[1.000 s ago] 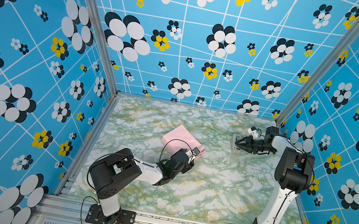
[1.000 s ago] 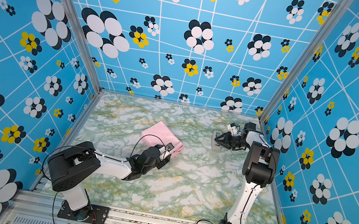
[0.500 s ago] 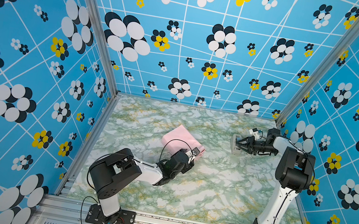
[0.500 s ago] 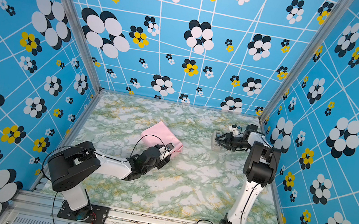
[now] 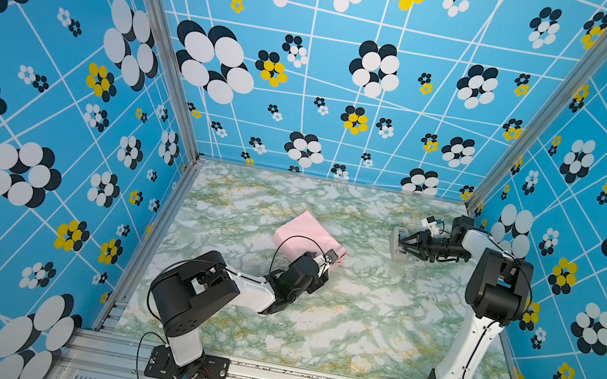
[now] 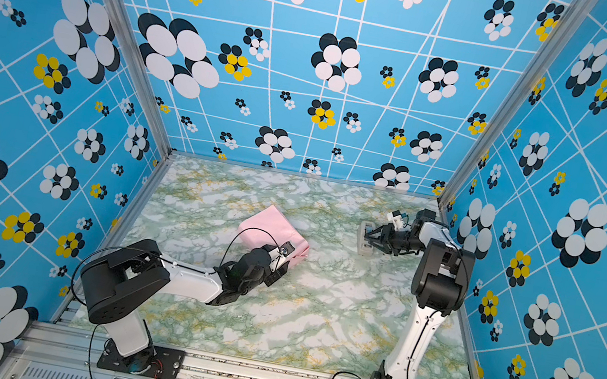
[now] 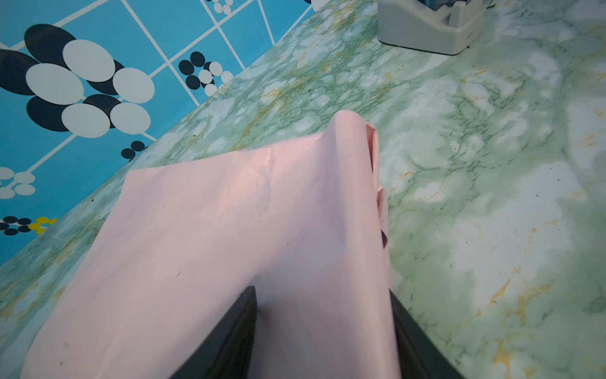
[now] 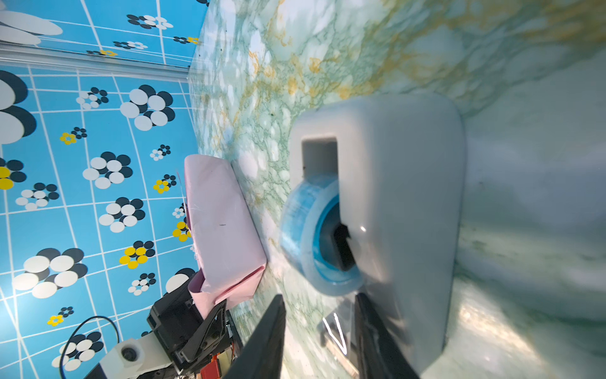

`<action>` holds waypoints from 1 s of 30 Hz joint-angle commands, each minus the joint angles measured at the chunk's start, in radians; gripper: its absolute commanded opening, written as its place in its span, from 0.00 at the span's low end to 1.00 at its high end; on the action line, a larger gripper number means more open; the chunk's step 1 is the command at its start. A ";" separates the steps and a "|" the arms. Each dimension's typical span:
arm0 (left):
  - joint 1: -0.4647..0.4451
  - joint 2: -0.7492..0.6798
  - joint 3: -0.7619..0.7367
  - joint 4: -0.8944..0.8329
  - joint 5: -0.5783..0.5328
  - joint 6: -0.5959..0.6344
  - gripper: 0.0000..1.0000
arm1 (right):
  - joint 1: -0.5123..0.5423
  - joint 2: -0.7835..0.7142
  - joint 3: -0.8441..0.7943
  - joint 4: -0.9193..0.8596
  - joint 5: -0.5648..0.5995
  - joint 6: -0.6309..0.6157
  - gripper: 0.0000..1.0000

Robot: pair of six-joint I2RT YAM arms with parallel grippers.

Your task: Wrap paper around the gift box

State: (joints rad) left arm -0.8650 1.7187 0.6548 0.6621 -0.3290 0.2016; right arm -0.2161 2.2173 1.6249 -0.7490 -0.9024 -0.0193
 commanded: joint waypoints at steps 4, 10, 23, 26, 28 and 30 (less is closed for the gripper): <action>0.028 0.061 -0.036 -0.188 0.011 -0.030 0.59 | 0.015 0.061 0.012 -0.093 0.119 -0.038 0.37; 0.028 0.062 -0.031 -0.188 0.014 -0.028 0.59 | 0.015 0.094 0.046 -0.135 0.044 -0.058 0.37; 0.028 0.064 -0.025 -0.187 0.019 -0.024 0.59 | 0.014 0.147 0.104 -0.184 -0.042 -0.067 0.32; 0.028 0.063 -0.026 -0.188 0.019 -0.024 0.59 | 0.012 0.146 0.102 -0.175 -0.046 -0.059 0.28; 0.028 0.063 -0.026 -0.188 0.018 -0.024 0.59 | 0.008 0.144 0.099 -0.168 -0.056 -0.054 0.25; 0.030 0.064 -0.027 -0.187 0.019 -0.024 0.59 | 0.002 0.141 0.095 -0.163 -0.075 -0.052 0.21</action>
State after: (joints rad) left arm -0.8642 1.7203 0.6567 0.6624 -0.3283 0.2020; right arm -0.2218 2.3146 1.7348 -0.8722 -0.9791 -0.0719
